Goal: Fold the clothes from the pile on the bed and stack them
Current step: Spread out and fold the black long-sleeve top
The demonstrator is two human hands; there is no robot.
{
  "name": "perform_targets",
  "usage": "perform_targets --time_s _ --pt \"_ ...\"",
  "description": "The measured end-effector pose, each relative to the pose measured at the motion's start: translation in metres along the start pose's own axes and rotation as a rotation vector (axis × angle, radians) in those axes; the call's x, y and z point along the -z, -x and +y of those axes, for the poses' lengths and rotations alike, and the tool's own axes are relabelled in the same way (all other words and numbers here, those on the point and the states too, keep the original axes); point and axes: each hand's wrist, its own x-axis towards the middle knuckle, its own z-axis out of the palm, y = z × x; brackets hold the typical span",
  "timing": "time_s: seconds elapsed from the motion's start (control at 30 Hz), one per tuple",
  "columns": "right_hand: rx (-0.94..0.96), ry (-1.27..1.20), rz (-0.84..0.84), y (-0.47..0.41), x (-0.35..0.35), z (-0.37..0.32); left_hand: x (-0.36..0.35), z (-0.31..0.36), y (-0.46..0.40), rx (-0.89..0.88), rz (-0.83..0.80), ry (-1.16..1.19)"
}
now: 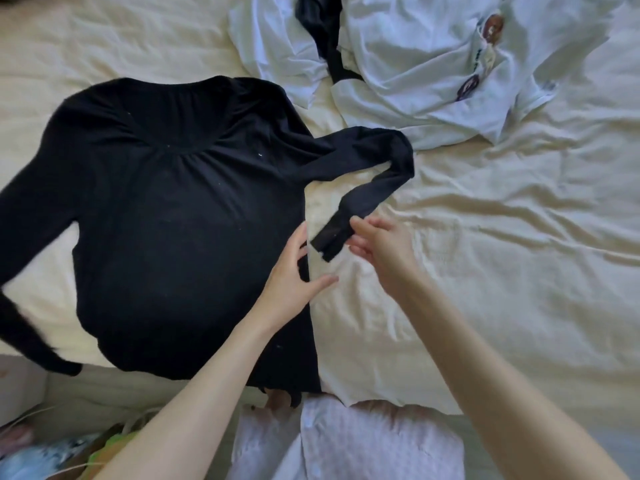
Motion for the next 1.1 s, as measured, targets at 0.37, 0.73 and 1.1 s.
perform_targets --time_s 0.37,0.73,1.1 --pt "-0.096 0.026 -0.076 0.036 -0.022 0.021 0.031 0.023 0.031 -0.089 0.011 0.085" --pt "-0.251 -0.327 -0.146 0.059 -0.082 0.039 0.095 0.001 0.064 0.054 0.06 0.291" --pt "-0.198 -0.114 -0.098 0.092 -0.185 0.063 0.193 -0.048 0.097 0.045 0.324 1.025"
